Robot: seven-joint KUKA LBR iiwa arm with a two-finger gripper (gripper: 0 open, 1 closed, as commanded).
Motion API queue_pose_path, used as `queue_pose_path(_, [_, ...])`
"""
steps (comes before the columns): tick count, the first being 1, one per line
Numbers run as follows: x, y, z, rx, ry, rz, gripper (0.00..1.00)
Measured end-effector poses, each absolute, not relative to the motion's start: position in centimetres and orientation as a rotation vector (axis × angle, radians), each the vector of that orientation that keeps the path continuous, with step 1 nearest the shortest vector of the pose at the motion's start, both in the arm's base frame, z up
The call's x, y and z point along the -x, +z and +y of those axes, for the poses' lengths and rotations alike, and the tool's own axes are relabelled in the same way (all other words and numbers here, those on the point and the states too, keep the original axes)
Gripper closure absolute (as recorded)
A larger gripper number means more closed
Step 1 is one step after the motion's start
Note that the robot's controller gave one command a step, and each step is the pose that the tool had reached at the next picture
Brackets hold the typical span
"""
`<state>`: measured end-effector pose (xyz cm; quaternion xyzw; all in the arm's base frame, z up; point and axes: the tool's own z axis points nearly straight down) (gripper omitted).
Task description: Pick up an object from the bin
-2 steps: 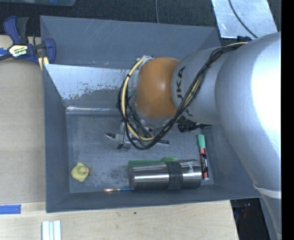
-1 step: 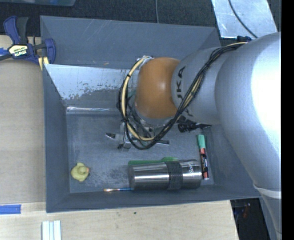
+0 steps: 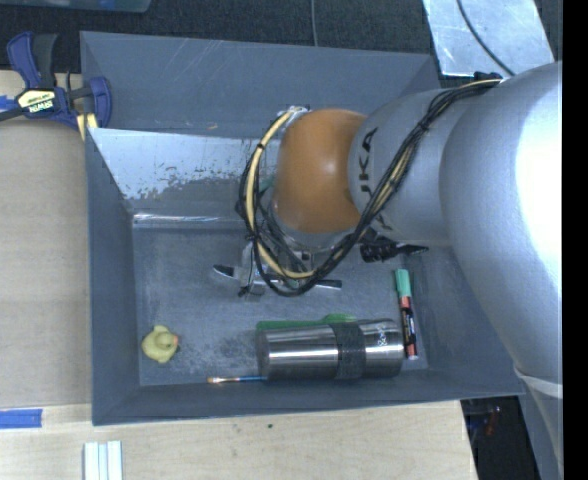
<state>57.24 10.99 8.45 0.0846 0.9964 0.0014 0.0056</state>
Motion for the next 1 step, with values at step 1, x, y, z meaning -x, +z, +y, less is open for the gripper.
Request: queue_pose_path(1, [-57.49,11.17,11.0,-0.265,0.008,3.11,1.0])
